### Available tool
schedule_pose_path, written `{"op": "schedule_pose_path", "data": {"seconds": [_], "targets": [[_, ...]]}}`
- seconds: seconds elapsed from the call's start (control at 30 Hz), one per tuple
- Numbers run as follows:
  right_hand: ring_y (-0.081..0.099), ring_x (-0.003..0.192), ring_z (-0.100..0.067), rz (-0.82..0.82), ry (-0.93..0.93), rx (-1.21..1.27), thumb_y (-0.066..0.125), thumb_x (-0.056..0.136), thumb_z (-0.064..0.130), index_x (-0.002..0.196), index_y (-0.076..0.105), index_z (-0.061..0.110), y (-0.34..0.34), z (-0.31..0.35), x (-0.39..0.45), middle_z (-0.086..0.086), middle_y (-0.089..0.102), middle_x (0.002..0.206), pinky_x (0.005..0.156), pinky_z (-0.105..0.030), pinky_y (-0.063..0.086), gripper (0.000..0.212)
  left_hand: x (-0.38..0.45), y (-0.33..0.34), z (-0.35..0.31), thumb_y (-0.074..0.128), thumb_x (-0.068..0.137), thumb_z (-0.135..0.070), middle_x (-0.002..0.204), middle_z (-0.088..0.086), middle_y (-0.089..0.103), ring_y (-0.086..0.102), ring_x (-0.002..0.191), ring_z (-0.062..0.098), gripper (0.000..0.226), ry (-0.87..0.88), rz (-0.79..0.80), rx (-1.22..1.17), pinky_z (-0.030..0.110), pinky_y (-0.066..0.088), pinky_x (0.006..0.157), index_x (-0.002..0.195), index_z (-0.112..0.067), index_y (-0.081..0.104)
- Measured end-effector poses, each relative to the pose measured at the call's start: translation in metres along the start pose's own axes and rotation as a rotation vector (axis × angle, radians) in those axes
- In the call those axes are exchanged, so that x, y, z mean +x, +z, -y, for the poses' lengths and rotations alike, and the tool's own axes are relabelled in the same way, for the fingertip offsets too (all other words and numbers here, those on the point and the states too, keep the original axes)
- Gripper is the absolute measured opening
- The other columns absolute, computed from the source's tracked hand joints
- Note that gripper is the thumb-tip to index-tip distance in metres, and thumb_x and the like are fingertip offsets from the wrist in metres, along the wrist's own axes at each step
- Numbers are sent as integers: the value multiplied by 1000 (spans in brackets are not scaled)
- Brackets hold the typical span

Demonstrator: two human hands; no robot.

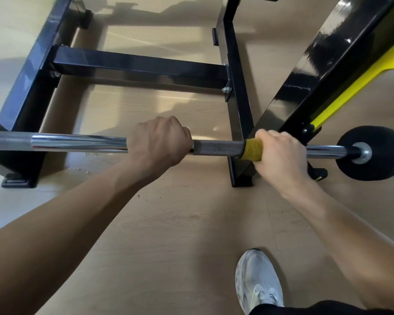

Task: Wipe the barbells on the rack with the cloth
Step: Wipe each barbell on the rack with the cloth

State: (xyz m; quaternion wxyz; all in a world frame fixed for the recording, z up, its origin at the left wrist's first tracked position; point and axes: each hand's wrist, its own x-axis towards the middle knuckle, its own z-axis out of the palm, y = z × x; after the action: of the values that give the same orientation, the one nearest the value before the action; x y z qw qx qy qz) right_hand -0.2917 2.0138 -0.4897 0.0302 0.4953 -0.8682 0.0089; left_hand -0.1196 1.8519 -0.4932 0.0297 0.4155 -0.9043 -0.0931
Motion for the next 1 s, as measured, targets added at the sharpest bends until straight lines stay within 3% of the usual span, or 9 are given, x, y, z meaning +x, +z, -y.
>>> {"op": "schedule_pose_path", "data": {"seconds": [0.27,0.37,0.43,0.53,0.6,0.67,0.73,0.83,1.0], "targets": [[52,82,-16,111,-304,259,69,86,17,101,59,16,-7,83,14,2,58,85,75,-32,44,18,1,-5,-3,36,97,-35,68,6,56,50,58,22,37,-132,73,-89,32,37,54,71,-14,51],[51,86,-10,211,-348,519,60,87,2,114,67,20,-30,72,3,4,63,89,83,-28,39,33,0,-11,4,38,99,-38,91,10,63,58,80,28,33,-88,146,-178,40,50,75,94,-11,56],[57,83,-11,277,-337,611,56,86,-2,114,71,23,-60,69,1,4,67,87,77,-25,45,40,-6,-22,6,42,98,-35,116,13,59,53,107,30,31,-2,77,-207,46,45,94,115,-12,55],[61,73,-15,385,-208,648,55,87,2,84,71,16,-107,74,10,-2,66,75,63,-31,50,21,-27,-53,-5,56,92,-20,133,13,47,45,120,29,35,129,-113,-344,42,43,103,126,-11,54],[58,70,-14,477,-100,727,59,91,10,74,65,17,-128,79,19,-1,63,72,59,-26,44,19,-41,-81,-15,60,91,-7,133,9,50,50,117,24,36,128,-14,-670,28,52,92,126,-11,56],[61,81,-15,527,70,905,65,92,22,85,67,16,-139,81,21,-3,66,83,70,-27,48,9,-51,-112,-23,56,94,-4,127,7,57,56,115,22,32,-14,183,-1017,25,55,88,125,-11,58],[61,98,-20,597,287,1046,68,90,34,108,66,16,-152,82,17,-5,67,102,86,-36,50,26,-60,-144,-29,55,97,-11,121,9,60,59,112,26,31,-166,325,-1197,30,57,86,128,-11,55],[59,107,-25,684,501,1158,71,87,38,122,58,21,-185,83,4,-4,65,112,92,-42,50,41,-76,-194,-41,61,97,-26,118,6,59,59,106,24,38,-240,407,-1135,26,56,75,131,-13,51],[60,113,-26,840,602,1381,66,93,28,115,64,20,-259,76,-12,-7,69,116,99,-48,47,24,-94,-267,-52,63,95,-36,110,5,63,63,104,25,41,-275,417,-987,34,56,90,126,-9,58]]}}
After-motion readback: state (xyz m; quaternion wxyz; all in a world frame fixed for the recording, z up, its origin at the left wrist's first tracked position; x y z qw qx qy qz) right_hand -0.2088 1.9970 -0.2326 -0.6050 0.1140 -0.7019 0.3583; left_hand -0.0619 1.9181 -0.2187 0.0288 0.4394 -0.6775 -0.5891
